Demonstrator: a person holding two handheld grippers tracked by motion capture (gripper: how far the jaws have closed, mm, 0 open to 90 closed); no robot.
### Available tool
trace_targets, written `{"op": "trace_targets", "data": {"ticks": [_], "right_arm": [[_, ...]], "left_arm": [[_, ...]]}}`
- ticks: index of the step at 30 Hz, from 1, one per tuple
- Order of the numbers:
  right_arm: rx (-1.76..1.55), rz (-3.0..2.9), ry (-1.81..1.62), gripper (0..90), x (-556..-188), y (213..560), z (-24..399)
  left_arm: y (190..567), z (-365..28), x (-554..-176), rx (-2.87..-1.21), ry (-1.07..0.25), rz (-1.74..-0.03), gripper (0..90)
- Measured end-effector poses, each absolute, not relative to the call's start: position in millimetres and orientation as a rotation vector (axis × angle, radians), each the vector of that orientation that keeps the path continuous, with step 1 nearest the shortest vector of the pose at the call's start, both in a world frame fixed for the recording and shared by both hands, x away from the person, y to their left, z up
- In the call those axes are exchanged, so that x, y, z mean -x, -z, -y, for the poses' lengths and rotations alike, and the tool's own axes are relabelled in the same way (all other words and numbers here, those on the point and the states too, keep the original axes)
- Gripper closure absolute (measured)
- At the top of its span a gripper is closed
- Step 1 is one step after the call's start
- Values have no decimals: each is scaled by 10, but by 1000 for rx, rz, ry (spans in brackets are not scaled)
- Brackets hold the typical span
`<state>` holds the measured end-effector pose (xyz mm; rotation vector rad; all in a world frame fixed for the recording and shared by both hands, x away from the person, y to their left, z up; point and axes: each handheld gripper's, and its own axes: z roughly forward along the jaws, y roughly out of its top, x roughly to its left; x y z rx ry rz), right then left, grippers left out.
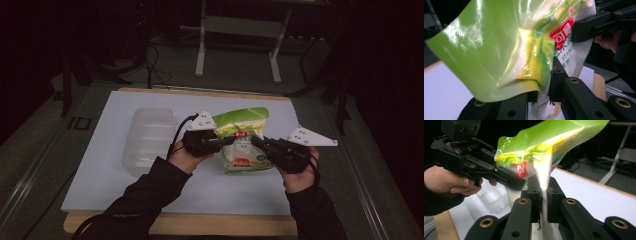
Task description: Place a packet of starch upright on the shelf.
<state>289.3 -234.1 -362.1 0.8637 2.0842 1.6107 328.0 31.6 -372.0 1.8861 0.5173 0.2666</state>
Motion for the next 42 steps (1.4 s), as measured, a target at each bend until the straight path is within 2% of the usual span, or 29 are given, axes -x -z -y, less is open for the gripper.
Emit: {"op": "trace_targets", "data": {"ticks": [4,8,14,18,22,31,42], "right_arm": [[-869,-2048,-1647,731,-2887,3593,2362],[-849,-2010,-1681,526,-2860,3562,2383],[-800,-1944,-1674,333,-2842,3555,2415],[-812,-1957,-1665,146,-2872,3607,2452],[-824,-1966,-1677,123,-2876,3656,2488],[-833,-1981,-1660,136,-2858,3685,2548],[-886,-2007,-1666,141,-2862,3832,2667]], "left_arm": [[3620,-333,-3263,-1881,-302,-502,810],[3554,-379,-3277,-1869,-324,-512,811],[3496,-508,-3341,-1853,-382,-576,812],[3441,-622,-3379,-1848,-417,-582,812],[3384,-776,-3425,-1833,-442,-590,813],[3341,-1152,-3540,-1838,-528,-620,813],[3498,-1589,-3669,-1838,-573,-677,813]]}}
